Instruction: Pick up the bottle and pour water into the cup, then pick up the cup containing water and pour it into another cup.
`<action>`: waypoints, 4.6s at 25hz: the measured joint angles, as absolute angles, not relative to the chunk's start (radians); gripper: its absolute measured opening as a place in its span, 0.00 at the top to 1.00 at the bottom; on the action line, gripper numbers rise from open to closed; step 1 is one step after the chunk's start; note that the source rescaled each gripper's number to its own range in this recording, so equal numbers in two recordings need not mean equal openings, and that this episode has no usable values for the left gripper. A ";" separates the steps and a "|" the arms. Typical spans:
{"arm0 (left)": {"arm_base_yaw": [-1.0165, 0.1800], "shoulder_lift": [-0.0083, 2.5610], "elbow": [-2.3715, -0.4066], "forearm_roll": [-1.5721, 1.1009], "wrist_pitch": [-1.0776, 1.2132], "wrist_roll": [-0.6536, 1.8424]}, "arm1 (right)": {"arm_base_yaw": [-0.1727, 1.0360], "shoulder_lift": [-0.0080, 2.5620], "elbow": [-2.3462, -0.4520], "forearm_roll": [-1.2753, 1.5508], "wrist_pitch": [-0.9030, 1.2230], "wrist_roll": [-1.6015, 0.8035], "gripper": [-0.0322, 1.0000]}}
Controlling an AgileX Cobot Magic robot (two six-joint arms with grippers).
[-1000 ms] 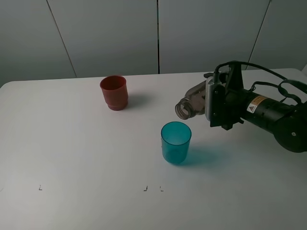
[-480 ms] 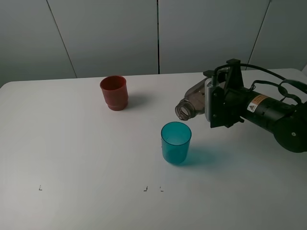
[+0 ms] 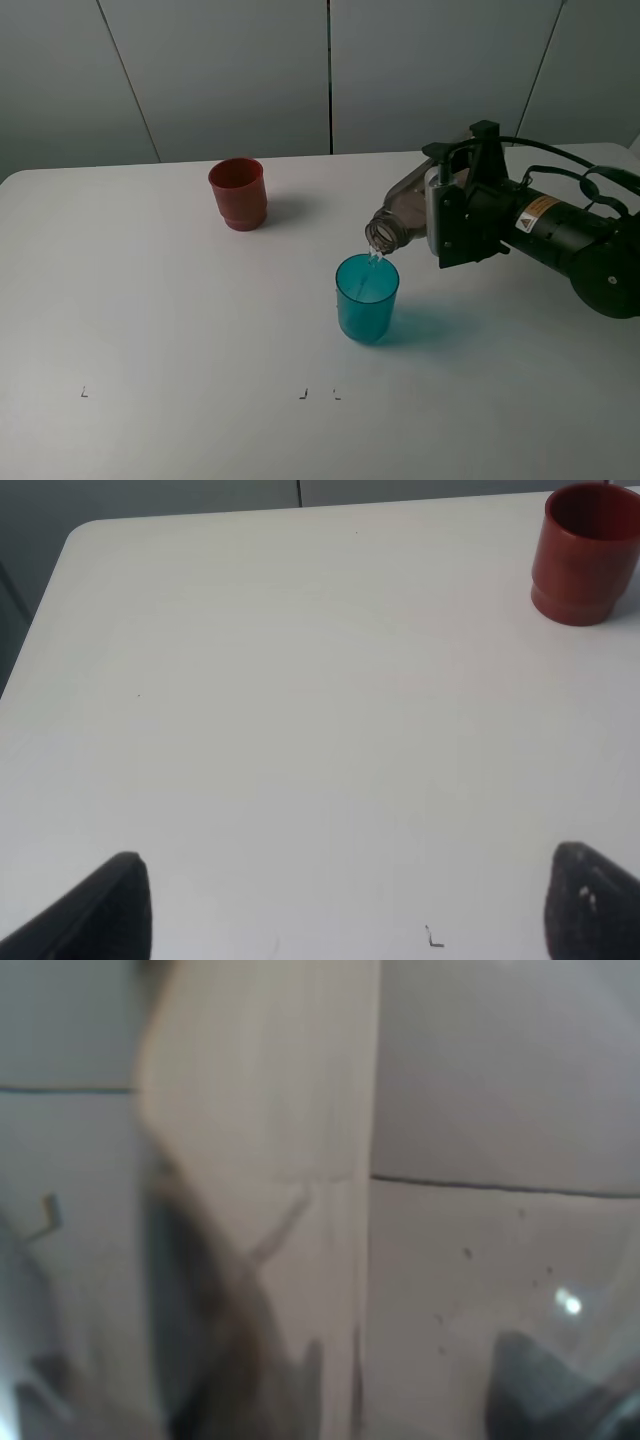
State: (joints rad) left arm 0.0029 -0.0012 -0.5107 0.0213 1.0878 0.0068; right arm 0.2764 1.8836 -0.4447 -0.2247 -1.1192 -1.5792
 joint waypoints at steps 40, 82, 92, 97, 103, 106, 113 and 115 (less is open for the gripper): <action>0.003 -0.001 -0.511 0.021 1.088 0.000 | 0.276 1.884 -0.445 -0.196 -1.175 -1.701 0.97; 0.003 -0.001 -0.511 0.021 1.088 0.000 | 0.276 1.878 -0.445 -0.200 -1.189 -1.745 0.97; 0.003 -0.001 -0.511 0.021 1.088 0.000 | 0.276 1.876 -0.445 -0.220 -1.190 -1.690 0.97; 0.003 -0.001 -0.511 0.021 1.088 0.000 | 0.276 1.876 -0.445 -0.246 -1.190 -1.613 0.97; 0.003 -0.001 -0.511 0.021 1.088 0.000 | 0.278 1.876 -0.445 -0.252 -1.190 -1.478 0.97; 0.003 -0.001 -0.511 0.021 1.088 0.000 | 0.278 1.876 -0.435 -0.252 -1.190 -1.399 0.97; 0.003 -0.001 -0.511 0.021 1.088 0.000 | 0.278 1.876 -0.429 -0.252 -1.190 -1.041 0.97; 0.003 -0.001 -0.511 0.021 1.088 0.000 | 0.278 1.876 -0.429 -0.252 -1.190 -0.915 0.97</action>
State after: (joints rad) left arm 0.0029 -0.0012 -0.5107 0.0213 1.0878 0.0000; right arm 0.2780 1.8763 -0.4295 -0.2516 -1.1904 -0.9148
